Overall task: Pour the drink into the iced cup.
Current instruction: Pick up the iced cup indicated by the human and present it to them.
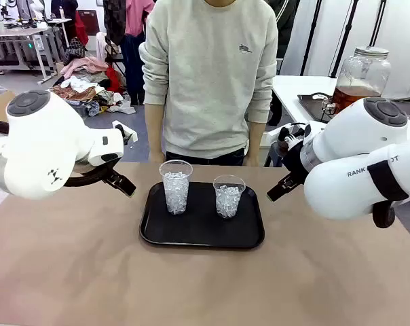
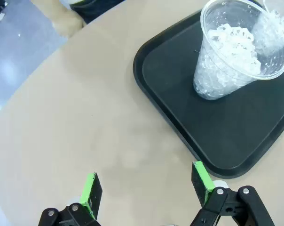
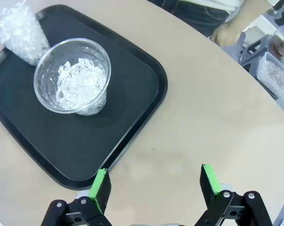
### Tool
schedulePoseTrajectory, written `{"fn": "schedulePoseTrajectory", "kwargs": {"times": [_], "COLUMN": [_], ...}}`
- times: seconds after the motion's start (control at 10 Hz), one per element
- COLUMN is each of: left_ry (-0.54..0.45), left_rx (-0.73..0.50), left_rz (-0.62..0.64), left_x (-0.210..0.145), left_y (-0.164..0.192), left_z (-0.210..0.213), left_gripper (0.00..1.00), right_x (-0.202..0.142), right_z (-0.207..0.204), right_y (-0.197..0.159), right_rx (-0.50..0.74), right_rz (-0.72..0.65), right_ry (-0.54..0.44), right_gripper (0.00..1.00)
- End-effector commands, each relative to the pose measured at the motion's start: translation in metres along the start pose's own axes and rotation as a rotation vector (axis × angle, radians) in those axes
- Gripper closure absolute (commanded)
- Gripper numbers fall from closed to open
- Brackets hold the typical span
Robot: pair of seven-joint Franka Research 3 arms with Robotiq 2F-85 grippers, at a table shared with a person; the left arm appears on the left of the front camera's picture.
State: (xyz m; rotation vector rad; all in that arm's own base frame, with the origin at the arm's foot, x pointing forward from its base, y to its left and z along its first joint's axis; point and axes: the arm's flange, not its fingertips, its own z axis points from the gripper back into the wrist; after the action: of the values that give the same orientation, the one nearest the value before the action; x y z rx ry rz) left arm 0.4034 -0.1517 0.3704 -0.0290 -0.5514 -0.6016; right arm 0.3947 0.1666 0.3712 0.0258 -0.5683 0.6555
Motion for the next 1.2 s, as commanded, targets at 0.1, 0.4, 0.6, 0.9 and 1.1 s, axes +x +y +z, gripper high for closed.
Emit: {"fn": "schedulePoseTrajectory", "kwargs": {"times": [0.1, 0.4, 0.6, 0.9, 1.1], "left_ry": [0.000, 0.000, 0.000, -0.023, -0.023], "left_rx": [0.000, 0.000, 0.000, -0.037, -0.044], "left_rz": [0.000, 0.000, 0.000, 0.021, 0.074], "left_x": [0.000, 0.000, 0.000, 0.011, 0.021], "left_y": [0.000, 0.000, 0.000, 0.005, 0.020], "left_z": [0.000, 0.000, 0.000, 0.022, 0.048], "left_gripper": [0.00, 0.00, 0.00, 0.00, 0.00], "right_x": [0.000, 0.000, 0.000, 0.011, 0.025], "right_z": [0.000, 0.000, 0.000, 0.019, 0.043], "right_y": [0.000, 0.000, 0.000, -0.008, -0.018], "right_rx": [0.000, 0.000, 0.000, 0.061, 0.146], "right_rz": [0.000, 0.000, 0.000, -0.020, -0.068], "right_ry": [0.000, 0.000, 0.000, 0.019, 0.013], "right_gripper": [0.00, 0.00, 0.00, 0.00, 0.00]}}
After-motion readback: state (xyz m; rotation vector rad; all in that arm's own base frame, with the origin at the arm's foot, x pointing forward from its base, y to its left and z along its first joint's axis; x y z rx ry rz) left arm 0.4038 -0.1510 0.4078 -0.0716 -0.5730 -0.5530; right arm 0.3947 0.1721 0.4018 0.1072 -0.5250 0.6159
